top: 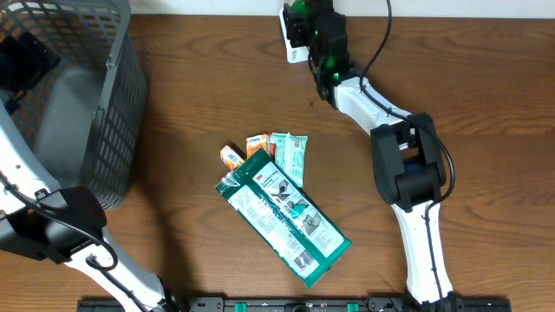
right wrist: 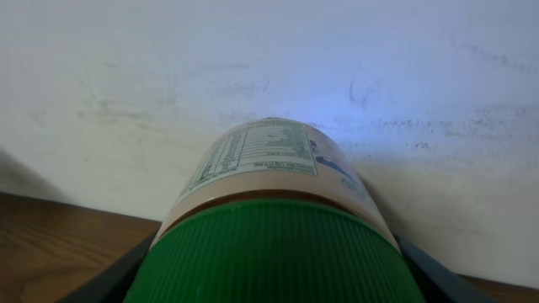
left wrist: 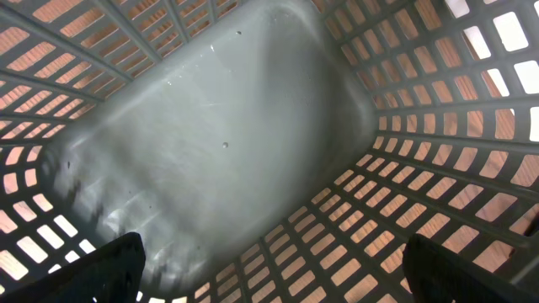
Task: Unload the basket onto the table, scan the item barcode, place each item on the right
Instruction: 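Carry the jar with the right gripper to the white scanner, then move the held jar right and set it at the right table edge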
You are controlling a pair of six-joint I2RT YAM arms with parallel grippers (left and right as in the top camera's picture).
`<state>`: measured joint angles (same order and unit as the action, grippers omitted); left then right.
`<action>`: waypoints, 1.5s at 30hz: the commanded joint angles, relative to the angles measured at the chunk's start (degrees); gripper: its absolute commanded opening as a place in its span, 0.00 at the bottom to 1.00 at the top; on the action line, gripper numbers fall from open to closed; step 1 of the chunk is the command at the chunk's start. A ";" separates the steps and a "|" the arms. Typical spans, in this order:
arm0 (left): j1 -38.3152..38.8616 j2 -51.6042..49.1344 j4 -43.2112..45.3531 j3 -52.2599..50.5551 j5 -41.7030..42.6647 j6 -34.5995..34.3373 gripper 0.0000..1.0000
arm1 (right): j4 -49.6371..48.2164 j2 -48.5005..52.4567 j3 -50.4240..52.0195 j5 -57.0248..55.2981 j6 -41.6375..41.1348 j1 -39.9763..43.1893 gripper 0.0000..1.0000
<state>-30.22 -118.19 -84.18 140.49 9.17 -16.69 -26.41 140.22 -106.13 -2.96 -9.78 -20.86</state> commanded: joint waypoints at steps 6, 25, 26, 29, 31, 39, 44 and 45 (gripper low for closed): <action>0.02 1.36 -0.20 0.96 0.68 -0.07 0.98 | -1.25 -0.26 -0.46 0.26 -0.87 0.79 0.01; 0.02 1.33 -0.20 0.96 0.68 -0.07 0.98 | 9.77 -12.52 -0.46 9.92 -3.67 1.86 0.01; 0.02 1.33 -0.20 0.96 0.68 -0.07 0.98 | 14.21 -15.17 -0.46 9.94 -3.67 2.14 0.01; 0.02 1.33 -0.20 0.96 0.68 -0.07 0.98 | 29.05 -23.37 -0.46 9.90 -2.80 2.89 0.01; 0.02 1.33 -0.20 0.96 0.68 -0.07 0.98 | 39.39 -28.46 -0.46 9.90 -1.57 3.39 0.01; 0.02 1.33 -0.20 0.96 0.68 -0.07 0.98 | 84.30 -41.20 -0.46 6.86 10.10 8.61 0.01; 0.02 1.33 -0.20 0.96 0.68 -0.07 0.98 | 98.75 -40.09 1.70 6.99 9.99 15.87 0.01; 0.02 1.33 -0.20 0.96 0.68 -0.07 0.98 | 99.43 -39.89 3.19 7.15 9.62 17.64 0.01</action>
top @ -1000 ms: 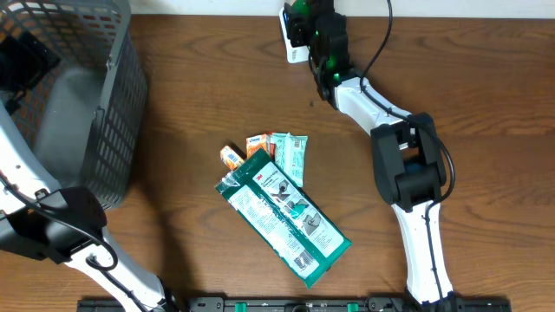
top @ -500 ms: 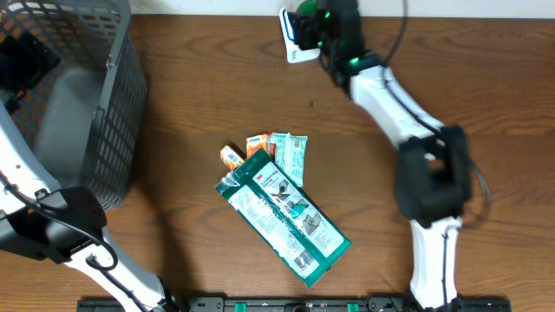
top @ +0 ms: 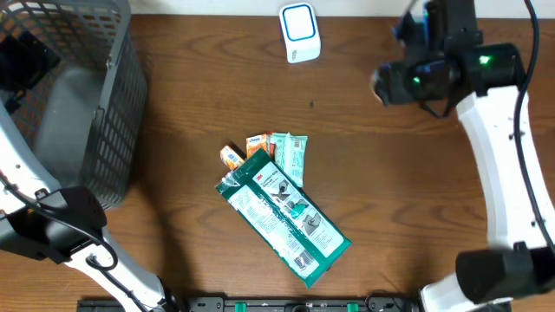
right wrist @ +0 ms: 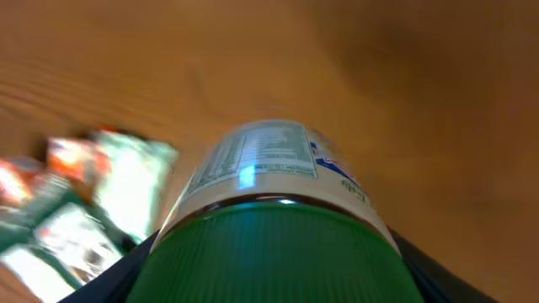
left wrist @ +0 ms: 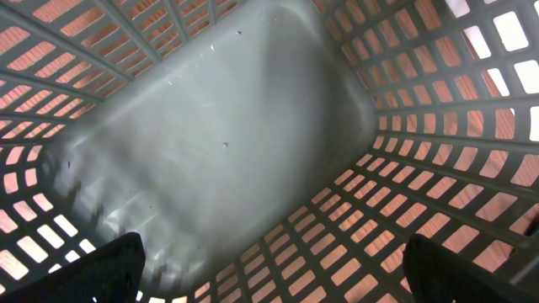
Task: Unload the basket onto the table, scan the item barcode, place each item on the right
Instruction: 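Move the held jar right and set it at the right table edge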
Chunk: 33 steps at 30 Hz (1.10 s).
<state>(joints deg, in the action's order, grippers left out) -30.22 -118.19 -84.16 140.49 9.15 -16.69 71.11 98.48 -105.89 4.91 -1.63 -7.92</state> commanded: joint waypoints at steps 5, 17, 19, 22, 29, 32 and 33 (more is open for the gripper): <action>0.02 1.33 -0.22 0.96 0.70 -0.07 0.98 | -5.57 1.88 14.23 -0.76 -4.28 14.82 0.01; 0.02 1.33 -0.24 0.96 0.70 -0.07 0.98 | -30.18 1.92 36.44 -0.76 -16.41 36.46 0.01; 0.02 1.33 -0.24 0.96 0.72 -0.07 0.98 | -32.74 1.92 38.40 -0.76 -16.90 39.47 0.01; 0.02 1.33 -0.24 0.96 0.70 -0.07 0.98 | -34.27 1.92 39.82 -0.72 -19.15 42.91 0.01; 0.02 1.36 -0.24 0.96 0.70 -0.07 0.98 | -34.47 1.92 40.02 -0.11 -20.85 45.62 0.87; 0.02 1.36 -0.22 0.96 0.70 -0.07 0.98 | -34.42 1.92 40.02 -0.13 -20.83 45.62 0.99; 0.02 1.33 -0.22 0.96 0.70 -0.07 0.98 | -34.45 1.92 40.02 -0.13 -20.85 45.62 0.99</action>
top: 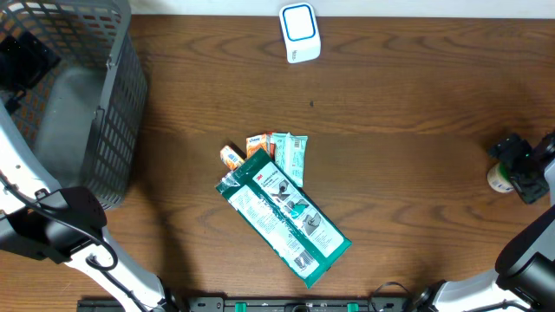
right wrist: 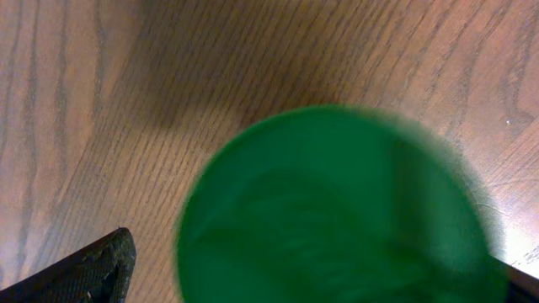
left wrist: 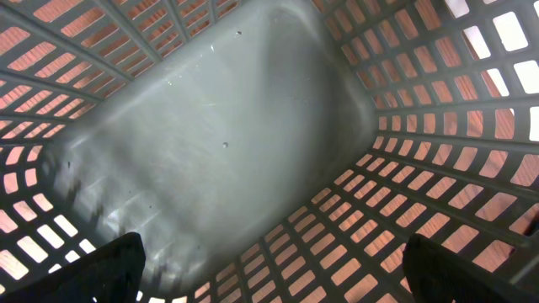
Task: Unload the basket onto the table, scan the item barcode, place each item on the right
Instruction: 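Move the held jar right and set it at the right table edge, then release the jar and reach the right gripper to the gloves package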
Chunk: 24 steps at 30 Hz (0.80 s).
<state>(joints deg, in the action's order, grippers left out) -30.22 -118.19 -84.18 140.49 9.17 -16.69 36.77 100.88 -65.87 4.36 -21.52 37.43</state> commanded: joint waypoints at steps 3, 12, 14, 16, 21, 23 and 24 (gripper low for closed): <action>0.02 1.36 -0.22 0.96 0.68 -0.07 0.98 | -0.22 -0.48 -0.07 0.48 -1.09 0.42 0.99; 0.02 1.33 -0.20 0.96 0.68 -0.07 0.98 | 9.66 -2.49 -8.11 5.38 -1.99 0.70 0.99; 0.02 1.36 -0.20 0.96 0.68 -0.07 0.98 | 13.84 -3.41 -10.60 5.38 -1.22 0.46 0.99; 0.02 1.33 -0.20 0.96 0.68 -0.07 0.98 | 17.77 -4.50 -12.59 5.40 -0.15 0.04 0.99; 0.02 1.33 -0.20 0.96 0.68 -0.07 0.98 | 23.91 -8.33 -13.31 11.45 3.37 -3.04 0.99; 0.02 1.33 -0.20 0.96 0.68 -0.07 0.98 | 25.22 -8.39 -13.29 15.96 6.54 -5.44 0.99; 0.02 1.33 -0.20 0.96 0.68 -0.07 0.98 | 25.57 -8.35 -13.18 17.51 7.76 -6.56 0.99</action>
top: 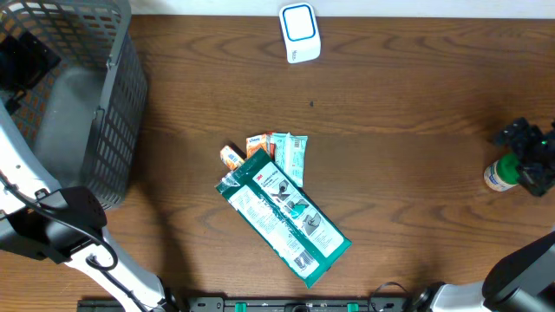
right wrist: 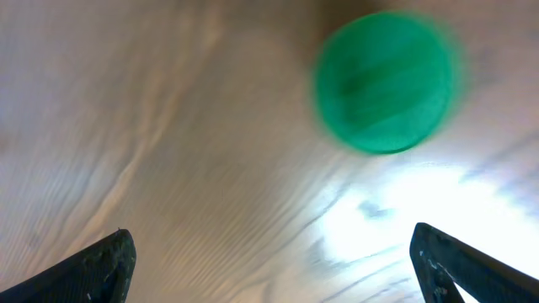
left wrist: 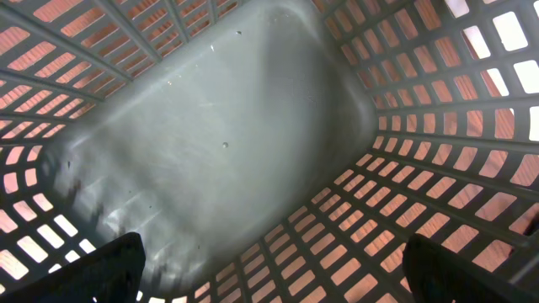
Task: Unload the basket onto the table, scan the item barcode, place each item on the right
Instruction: 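Release the jar and reach the right gripper to the gloves package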
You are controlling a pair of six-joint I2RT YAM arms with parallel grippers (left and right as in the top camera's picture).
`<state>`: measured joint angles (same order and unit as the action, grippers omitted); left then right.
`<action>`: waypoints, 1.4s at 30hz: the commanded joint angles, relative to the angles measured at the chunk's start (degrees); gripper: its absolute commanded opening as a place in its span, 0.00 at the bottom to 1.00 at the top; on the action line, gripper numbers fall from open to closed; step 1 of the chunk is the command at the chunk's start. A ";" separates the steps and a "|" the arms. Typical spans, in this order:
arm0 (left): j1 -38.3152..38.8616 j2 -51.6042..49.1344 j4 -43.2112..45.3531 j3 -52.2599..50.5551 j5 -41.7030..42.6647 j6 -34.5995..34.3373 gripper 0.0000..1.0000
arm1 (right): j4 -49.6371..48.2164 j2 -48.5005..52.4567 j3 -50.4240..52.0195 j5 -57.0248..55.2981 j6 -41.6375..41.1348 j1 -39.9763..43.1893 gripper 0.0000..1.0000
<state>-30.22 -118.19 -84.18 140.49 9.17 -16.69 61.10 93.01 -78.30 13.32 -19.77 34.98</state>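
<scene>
A white bottle with a green cap (top: pixel 499 174) stands on the table near the right edge. In the right wrist view its cap (right wrist: pixel 386 82) lies well ahead of the fingertips. My right gripper (top: pixel 527 160) hovers beside it, open and empty (right wrist: pixel 278 265). The white scanner with a blue window (top: pixel 299 32) stands at the back edge. My left gripper (left wrist: pixel 274 269) is open inside the grey basket (top: pixel 95 113), holding nothing.
A long green packet (top: pixel 286 215) lies mid-table on several small snack packets (top: pixel 269 149). The basket's mesh walls (left wrist: pixel 421 109) surround the left gripper. The right arm reaches in from the table's right edge.
My right gripper, then spread closely round the standing bottle, has drawn back from it; the cap now looks small and far. The bottle stays at the right edge. The left arm is unchanged.
My right gripper first held the bottle up to the scanner at the back. Then it had the bottle over the right of the table. Then the bottle stood at the right edge with the fingers spread, and now the gripper is clear of it.
</scene>
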 commanded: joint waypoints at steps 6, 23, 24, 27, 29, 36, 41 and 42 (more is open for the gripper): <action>0.02 1.33 -0.20 0.96 0.68 -0.07 0.98 | 1.33 -0.48 1.31 11.85 12.94 -16.09 0.88; 0.02 1.33 -0.20 0.96 0.68 -0.07 0.98 | -7.26 -0.26 10.34 27.32 43.63 -53.72 0.86; 0.02 1.33 -0.20 0.96 0.68 -0.07 0.98 | -9.11 -0.09 11.45 27.28 43.58 -55.74 0.85; 0.02 1.36 -0.20 0.96 0.68 -0.07 0.98 | -12.94 0.00 13.90 24.96 43.41 -58.95 0.84; 0.02 1.33 -0.20 0.96 0.68 -0.07 0.98 | -15.56 0.00 15.30 19.91 40.52 -60.41 0.92; 0.02 1.33 -0.22 0.96 0.68 -0.07 0.98 | -20.33 0.00 20.41 15.69 36.02 -62.90 0.94; 0.02 1.33 -0.20 0.96 0.68 -0.07 0.98 | -24.63 0.00 24.06 17.27 34.77 -62.88 0.88; 0.02 1.33 -0.20 0.96 0.68 -0.07 0.98 | -25.55 0.00 24.76 18.53 34.75 -62.90 0.87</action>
<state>-30.22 -118.19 -84.18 140.49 9.17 -16.69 37.34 92.86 -55.42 29.76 16.60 -27.40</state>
